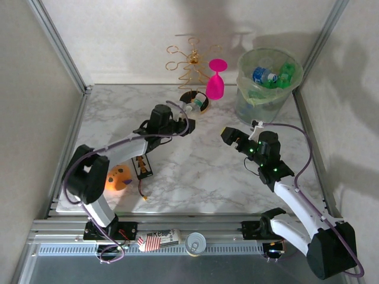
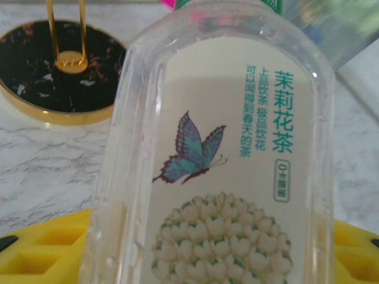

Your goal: Put the plastic bottles in the bin

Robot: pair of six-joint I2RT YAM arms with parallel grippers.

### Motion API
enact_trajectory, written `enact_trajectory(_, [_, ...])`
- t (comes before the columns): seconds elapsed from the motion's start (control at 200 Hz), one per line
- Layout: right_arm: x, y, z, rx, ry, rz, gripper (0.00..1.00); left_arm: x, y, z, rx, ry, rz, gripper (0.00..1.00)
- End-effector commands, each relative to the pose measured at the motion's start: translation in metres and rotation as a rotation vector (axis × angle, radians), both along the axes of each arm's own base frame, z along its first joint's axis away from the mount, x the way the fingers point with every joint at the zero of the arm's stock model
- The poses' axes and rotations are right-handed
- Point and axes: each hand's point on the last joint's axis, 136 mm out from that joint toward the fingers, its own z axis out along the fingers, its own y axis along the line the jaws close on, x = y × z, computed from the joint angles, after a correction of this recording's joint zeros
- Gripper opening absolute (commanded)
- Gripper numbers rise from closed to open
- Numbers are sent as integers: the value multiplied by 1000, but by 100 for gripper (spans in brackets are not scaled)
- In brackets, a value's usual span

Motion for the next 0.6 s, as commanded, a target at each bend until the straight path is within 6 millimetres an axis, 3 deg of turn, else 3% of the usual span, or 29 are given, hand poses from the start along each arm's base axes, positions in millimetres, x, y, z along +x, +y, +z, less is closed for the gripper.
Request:
enact_trajectory(0.0, [-5,22,21,90,-61,83,99,-19,-7,37,-158,-78,-27,41])
enact_trajectory(0.24, [-9,64,42,163,-118,190,99,-57,-11,56,-209,-141,-42,42])
enact_trajectory(0.471, [-7,108,36,165,-95,291,99,-86,-25,52,-181,-160,-70,43])
enact_trajectory(0.591, [-7,117,33,167,-89,306,99,-93,-28,47,-158,-155,-80,43])
